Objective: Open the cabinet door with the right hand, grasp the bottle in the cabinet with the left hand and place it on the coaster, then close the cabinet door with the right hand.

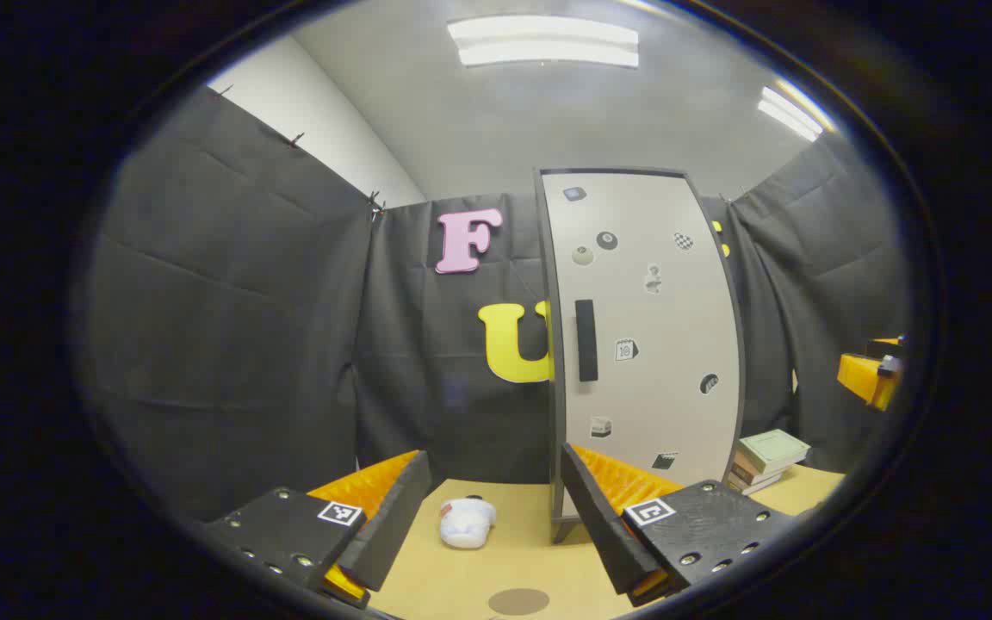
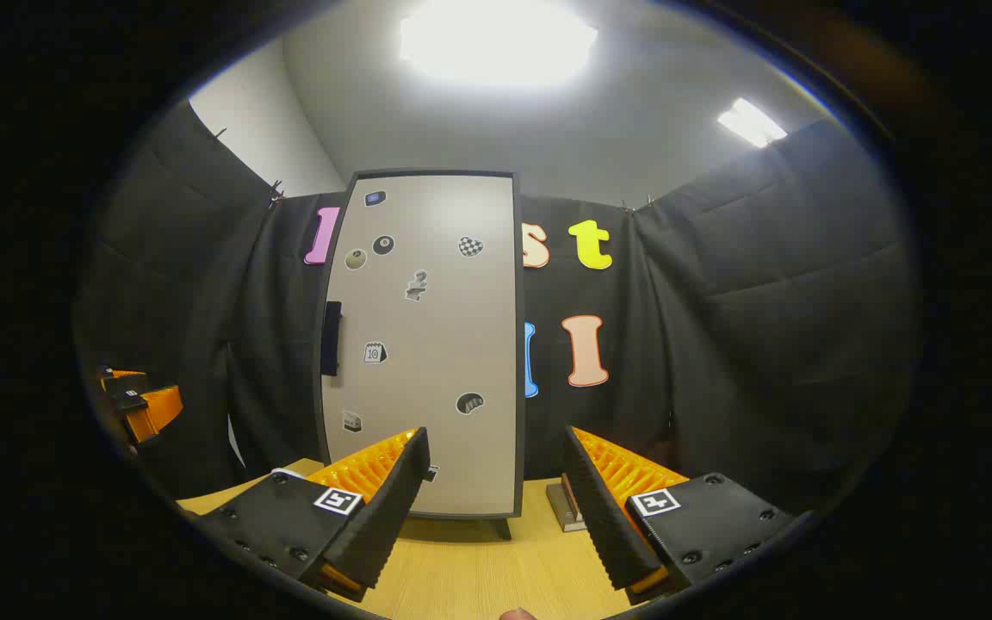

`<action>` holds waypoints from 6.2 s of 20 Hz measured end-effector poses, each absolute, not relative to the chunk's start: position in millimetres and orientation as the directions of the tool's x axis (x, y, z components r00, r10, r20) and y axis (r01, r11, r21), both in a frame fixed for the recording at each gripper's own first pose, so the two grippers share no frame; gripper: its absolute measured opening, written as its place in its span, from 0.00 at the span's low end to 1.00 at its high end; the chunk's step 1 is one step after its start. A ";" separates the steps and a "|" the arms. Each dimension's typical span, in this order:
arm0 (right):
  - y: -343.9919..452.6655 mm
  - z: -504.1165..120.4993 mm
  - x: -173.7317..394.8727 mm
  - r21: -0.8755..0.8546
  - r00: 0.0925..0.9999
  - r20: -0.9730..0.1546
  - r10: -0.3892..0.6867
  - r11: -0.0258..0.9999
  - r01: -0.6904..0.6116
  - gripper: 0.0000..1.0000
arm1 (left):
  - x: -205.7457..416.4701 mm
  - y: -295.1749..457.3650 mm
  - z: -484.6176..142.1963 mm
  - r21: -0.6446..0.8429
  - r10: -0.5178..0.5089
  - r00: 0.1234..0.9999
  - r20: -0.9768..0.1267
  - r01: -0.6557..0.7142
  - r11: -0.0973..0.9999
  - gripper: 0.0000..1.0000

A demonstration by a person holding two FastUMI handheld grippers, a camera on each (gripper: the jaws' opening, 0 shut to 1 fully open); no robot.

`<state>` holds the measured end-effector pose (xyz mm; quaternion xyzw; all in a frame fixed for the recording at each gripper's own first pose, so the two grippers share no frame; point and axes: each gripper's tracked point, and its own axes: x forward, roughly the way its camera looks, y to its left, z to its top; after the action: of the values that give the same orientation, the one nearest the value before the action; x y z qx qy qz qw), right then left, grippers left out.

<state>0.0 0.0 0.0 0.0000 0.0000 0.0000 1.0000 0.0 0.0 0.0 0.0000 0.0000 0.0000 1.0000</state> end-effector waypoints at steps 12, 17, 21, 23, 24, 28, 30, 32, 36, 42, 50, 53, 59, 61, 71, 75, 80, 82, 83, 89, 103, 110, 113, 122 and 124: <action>-2.3 -8.9 4.3 0.007 1.000 -0.016 -0.005 1.000 0.005 0.97 | 6.7 -1.7 -3.4 0.027 -0.006 1.000 -0.005 0.006 1.000 0.92; 3.9 -8.9 8.1 0.010 1.000 -0.016 0.010 1.000 -0.010 0.98 | 6.2 2.8 -8.6 0.030 -0.001 1.000 -0.012 0.001 1.000 0.92; 14.3 -5.6 19.3 0.001 0.999 -0.014 0.040 0.999 -0.040 0.97 | 2.0 14.3 -11.9 0.032 0.020 1.000 -0.021 -0.020 0.999 0.93; 21.7 -4.0 24.9 -0.006 0.998 -0.012 0.057 0.998 -0.057 0.97 | -1.9 23.0 -11.8 0.030 0.041 0.999 -0.021 -0.040 0.999 0.93; 26.7 -1.9 28.3 -0.007 0.998 -0.010 0.070 0.998 -0.070 0.97 | -4.3 28.0 -11.7 0.032 0.052 0.998 -0.022 -0.051 0.998 0.92; 50.9 9.1 46.4 -0.008 0.991 0.009 0.131 0.991 -0.131 0.97 | -18.0 51.1 -8.5 0.055 0.093 0.996 -0.014 -0.092 0.994 0.92; 65.9 17.9 57.0 0.002 0.986 0.018 0.166 0.986 -0.166 0.97 | -24.0 63.6 -5.9 0.060 0.117 0.993 -0.008 -0.117 0.991 0.92; 82.0 27.5 68.7 0.011 0.979 0.032 0.203 0.979 -0.203 0.97 | -30.7 75.2 -3.9 0.065 0.141 0.990 -0.003 -0.141 0.988 0.94; 114.4 44.7 88.5 0.017 0.964 0.051 0.261 0.965 -0.262 0.97 | -44.9 101.2 -7.8 0.072 0.194 0.981 -0.009 -0.192 0.979 0.94; 167.5 63.5 120.0 0.024 0.939 0.053 0.340 0.940 -0.341 0.98 | -61.0 137.8 -13.6 0.097 0.268 0.963 -0.026 -0.265 0.960 0.94; 228.9 68.5 183.0 0.038 0.934 -0.016 0.357 0.934 -0.356 0.97 | -82.0 180.1 -23.1 0.113 0.340 0.939 -0.047 -0.333 0.936 0.92; 247.8 64.2 207.6 0.031 0.938 -0.050 0.344 0.939 -0.343 0.97 | -89.1 195.1 -25.7 0.116 0.366 0.929 -0.051 -0.358 0.926 0.92; 288.5 36.1 246.3 0.038 0.924 -0.167 0.344 0.939 -0.342 0.98 | -95.8 222.1 -32.6 0.118 0.411 0.909 -0.067 -0.402 0.908 0.92; 292.0 25.1 259.9 0.045 0.928 -0.198 0.315 0.949 -0.312 0.84 | -101.2 229.8 -31.8 0.123 0.418 0.906 -0.065 -0.409 0.904 0.94; 295.8 18.2 272.8 0.056 0.912 -0.259 0.317 0.948 -0.313 0.23 | -91.2 245.0 -36.2 0.107 0.409 0.910 -0.072 -0.400 0.910 0.94; 293.8 18.9 269.5 0.090 0.896 -0.260 0.361 0.933 -0.349 0.15 | -71.3 239.2 -30.9 0.086 0.370 0.927 -0.054 -0.365 0.927 0.93; 288.6 20.7 261.8 0.131 0.856 -0.261 0.446 0.895 -0.426 0.15 | -53.2 224.1 -24.5 0.077 0.316 0.948 -0.035 -0.312 0.947 0.96; 283.9 20.2 258.6 0.138 0.844 -0.260 0.469 0.883 -0.448 0.15 | -42.8 211.9 -27.6 0.069 0.288 0.957 -0.042 -0.284 0.956 0.95; 282.2 19.9 258.3 0.139 0.839 -0.262 0.477 0.879 -0.456 0.14 | -37.2 204.5 -29.5 0.069 0.274 0.961 -0.043 -0.271 0.960 0.95; 272.3 22.3 255.3 0.150 0.822 -0.251 0.512 0.859 -0.489 0.12 | -7.9 151.1 -20.1 0.065 0.180 0.984 -0.020 -0.178 0.982 0.94; 239.6 24.6 236.3 0.154 0.803 -0.258 0.537 0.844 -0.514 0.15 | 43.9 28.4 -22.0 0.037 -0.010 1.000 -0.002 0.010 0.999 0.94; 221.4 25.6 228.6 0.137 0.821 -0.262 0.506 0.862 -0.488 0.14 | 57.8 -35.5 -18.0 0.037 -0.099 0.995 -0.005 0.099 0.994 0.93; 212.6 26.3 228.8 0.131 0.832 -0.261 0.489 0.872 -0.471 0.14 | 59.6 -55.6 -17.3 0.030 -0.117 0.993 -0.008 0.117 0.993 0.93; 200.1 27.0 229.7 0.154 0.847 -0.240 0.473 0.881 -0.448 0.10 | 58.5 -107.6 -11.0 0.038 -0.133 0.991 -0.003 0.133 0.990 0.93; 195.2 27.2 229.0 0.157 0.852 -0.235 0.469 0.883 -0.442 0.13 | 58.3 -117.9 -10.9 0.043 -0.129 0.992 -0.005 0.129 0.991 0.92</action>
<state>229.0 195.2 27.2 0.0487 0.1343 0.2370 0.9610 58.3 -117.9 -10.9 0.0214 0.0009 -0.0649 0.9977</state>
